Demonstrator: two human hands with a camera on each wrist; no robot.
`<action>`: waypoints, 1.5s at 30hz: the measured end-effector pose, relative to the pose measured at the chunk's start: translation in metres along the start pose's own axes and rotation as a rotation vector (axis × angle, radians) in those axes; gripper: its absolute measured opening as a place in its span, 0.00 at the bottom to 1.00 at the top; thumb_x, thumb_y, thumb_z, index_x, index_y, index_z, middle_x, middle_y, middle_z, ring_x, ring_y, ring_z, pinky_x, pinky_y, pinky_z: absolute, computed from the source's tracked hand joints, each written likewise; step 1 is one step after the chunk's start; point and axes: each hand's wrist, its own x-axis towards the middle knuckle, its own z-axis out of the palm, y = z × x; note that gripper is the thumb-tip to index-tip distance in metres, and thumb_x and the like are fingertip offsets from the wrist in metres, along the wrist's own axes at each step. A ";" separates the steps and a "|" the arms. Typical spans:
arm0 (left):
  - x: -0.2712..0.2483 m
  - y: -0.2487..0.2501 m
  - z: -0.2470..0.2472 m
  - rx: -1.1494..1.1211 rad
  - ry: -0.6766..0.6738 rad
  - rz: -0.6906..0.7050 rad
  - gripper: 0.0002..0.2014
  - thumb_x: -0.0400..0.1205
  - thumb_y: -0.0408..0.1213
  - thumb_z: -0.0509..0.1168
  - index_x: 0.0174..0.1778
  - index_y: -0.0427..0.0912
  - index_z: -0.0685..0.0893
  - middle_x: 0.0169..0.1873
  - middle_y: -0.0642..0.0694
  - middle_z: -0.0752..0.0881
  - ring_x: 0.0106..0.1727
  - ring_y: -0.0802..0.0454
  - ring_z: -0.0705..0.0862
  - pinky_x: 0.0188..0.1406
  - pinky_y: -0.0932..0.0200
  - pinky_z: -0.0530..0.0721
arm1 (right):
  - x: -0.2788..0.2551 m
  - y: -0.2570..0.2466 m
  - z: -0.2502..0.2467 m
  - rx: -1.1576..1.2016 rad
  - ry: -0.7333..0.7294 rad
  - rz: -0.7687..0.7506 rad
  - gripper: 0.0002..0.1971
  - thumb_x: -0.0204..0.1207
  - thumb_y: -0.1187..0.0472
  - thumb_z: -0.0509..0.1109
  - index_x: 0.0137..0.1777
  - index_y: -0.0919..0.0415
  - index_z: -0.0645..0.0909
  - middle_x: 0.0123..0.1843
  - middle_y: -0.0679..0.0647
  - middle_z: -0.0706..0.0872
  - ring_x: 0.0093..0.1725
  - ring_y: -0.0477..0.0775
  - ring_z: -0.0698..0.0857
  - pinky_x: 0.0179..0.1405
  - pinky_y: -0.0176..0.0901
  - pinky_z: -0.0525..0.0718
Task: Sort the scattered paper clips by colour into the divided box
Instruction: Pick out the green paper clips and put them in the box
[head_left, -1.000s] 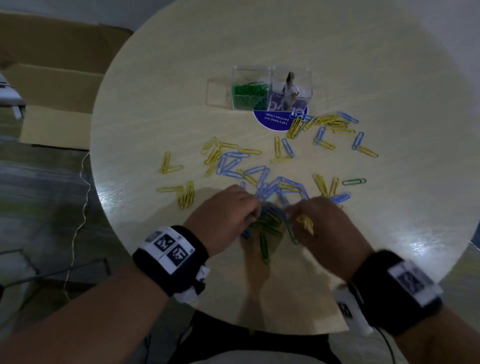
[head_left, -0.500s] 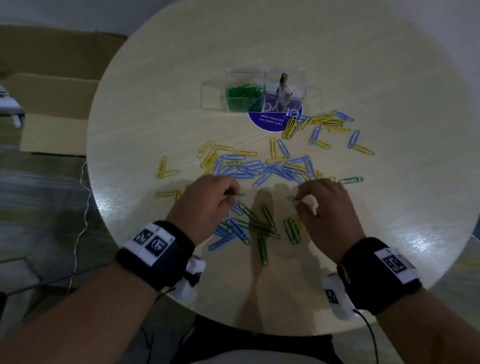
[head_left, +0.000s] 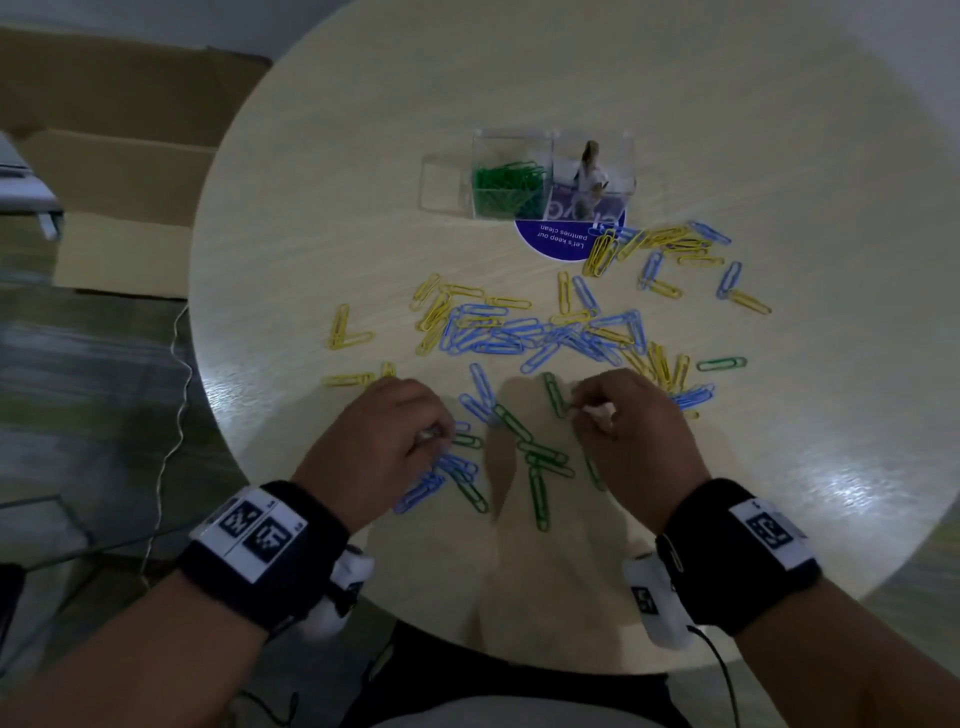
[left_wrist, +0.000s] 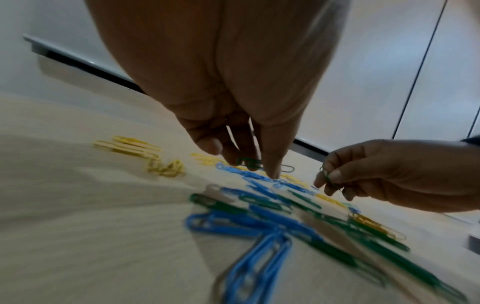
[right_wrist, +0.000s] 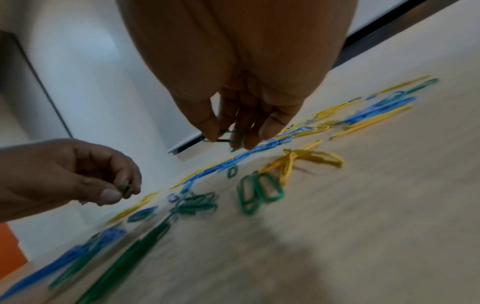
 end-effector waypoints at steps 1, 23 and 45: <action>0.008 0.006 0.000 0.005 0.033 -0.002 0.03 0.76 0.38 0.72 0.42 0.50 0.84 0.41 0.53 0.84 0.46 0.52 0.79 0.51 0.58 0.74 | 0.003 0.000 -0.003 -0.010 0.030 0.032 0.05 0.67 0.66 0.73 0.40 0.57 0.82 0.41 0.54 0.85 0.43 0.54 0.82 0.44 0.43 0.77; 0.057 0.040 0.024 0.441 -0.141 0.123 0.08 0.67 0.32 0.75 0.32 0.37 0.81 0.29 0.40 0.79 0.29 0.37 0.81 0.22 0.50 0.79 | 0.025 -0.006 -0.018 -0.440 -0.216 0.115 0.08 0.72 0.59 0.67 0.48 0.60 0.83 0.49 0.62 0.87 0.52 0.66 0.84 0.45 0.51 0.80; 0.002 0.068 0.047 0.473 -0.270 0.295 0.02 0.76 0.39 0.67 0.43 0.47 0.82 0.39 0.48 0.81 0.41 0.43 0.79 0.31 0.48 0.81 | -0.051 0.007 0.005 -0.530 -0.224 0.008 0.06 0.70 0.57 0.69 0.44 0.57 0.83 0.41 0.57 0.83 0.41 0.65 0.81 0.41 0.54 0.83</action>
